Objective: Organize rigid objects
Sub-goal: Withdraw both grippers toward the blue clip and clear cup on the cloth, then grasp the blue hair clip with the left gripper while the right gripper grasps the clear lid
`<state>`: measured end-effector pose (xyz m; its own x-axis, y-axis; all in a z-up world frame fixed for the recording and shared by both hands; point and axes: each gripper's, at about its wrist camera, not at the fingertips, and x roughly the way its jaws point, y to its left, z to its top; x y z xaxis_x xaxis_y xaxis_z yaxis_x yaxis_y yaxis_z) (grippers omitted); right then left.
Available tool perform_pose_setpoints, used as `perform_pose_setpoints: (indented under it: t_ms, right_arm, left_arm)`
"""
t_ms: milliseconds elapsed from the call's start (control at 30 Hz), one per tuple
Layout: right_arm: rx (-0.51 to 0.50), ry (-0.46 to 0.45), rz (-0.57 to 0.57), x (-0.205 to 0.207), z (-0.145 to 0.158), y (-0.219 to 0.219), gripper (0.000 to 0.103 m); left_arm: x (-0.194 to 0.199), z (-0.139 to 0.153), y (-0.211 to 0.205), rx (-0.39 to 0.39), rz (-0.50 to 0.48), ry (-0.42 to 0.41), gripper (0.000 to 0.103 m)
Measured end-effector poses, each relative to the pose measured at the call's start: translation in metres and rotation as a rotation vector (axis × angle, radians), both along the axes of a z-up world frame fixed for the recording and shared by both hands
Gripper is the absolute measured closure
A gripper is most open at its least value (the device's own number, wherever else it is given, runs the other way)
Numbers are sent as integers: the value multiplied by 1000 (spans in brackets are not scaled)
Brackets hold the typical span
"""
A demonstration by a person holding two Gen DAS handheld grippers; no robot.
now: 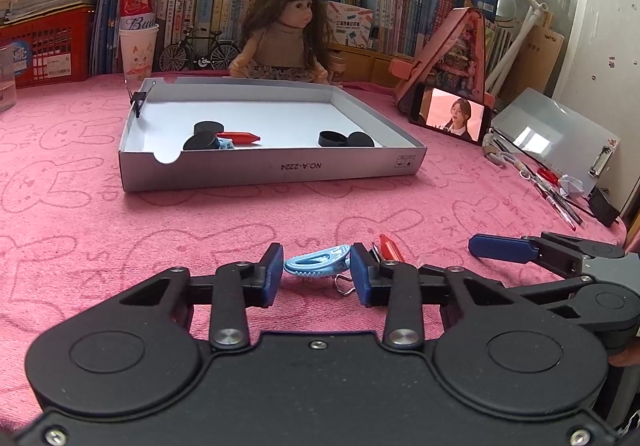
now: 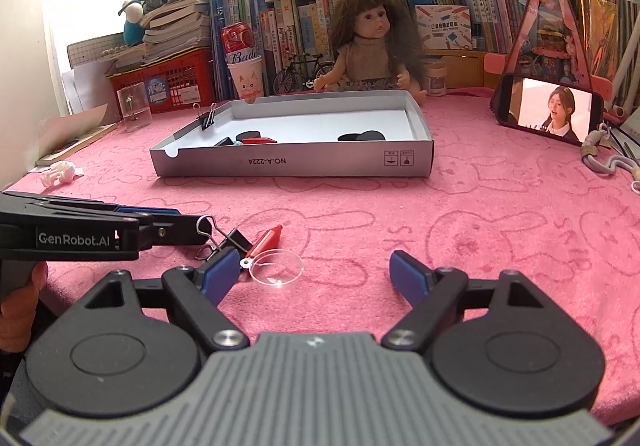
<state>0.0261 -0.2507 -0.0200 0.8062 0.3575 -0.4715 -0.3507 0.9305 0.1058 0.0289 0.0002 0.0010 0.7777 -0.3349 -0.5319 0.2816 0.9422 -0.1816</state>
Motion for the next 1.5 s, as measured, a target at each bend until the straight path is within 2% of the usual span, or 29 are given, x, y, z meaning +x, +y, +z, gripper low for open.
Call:
perform_pose_setpoints:
  t_ms: [133,267,367,433,633,1167,1500]
  right_arm:
    - [-2,-8,9,-3,-1,2,19]
    - [-2,-11,20,-4,-1,7,29]
    - [-6,-14,39,-5,0,10,41]
    - [-13,-15,40,-6,0,12,55]
    - [-23,-18,35,-6,1,13,70]
    - [-65,-49,-29,14,13,18,70]
    - [-61,-66,-81,42,24,14,70]
  left_arm:
    - [1,0,3,0,14,0,68]
    - [1,0,4,-1,22,-1,68]
    - [1,0,5,1,28,0,68]
    - [2,0,6,2,37,3,68]
    - [3,1,7,7,58,2,68]
    - [20,11,12,19,110,-18,68]
    - [46,28,18,26,149,-74,68]
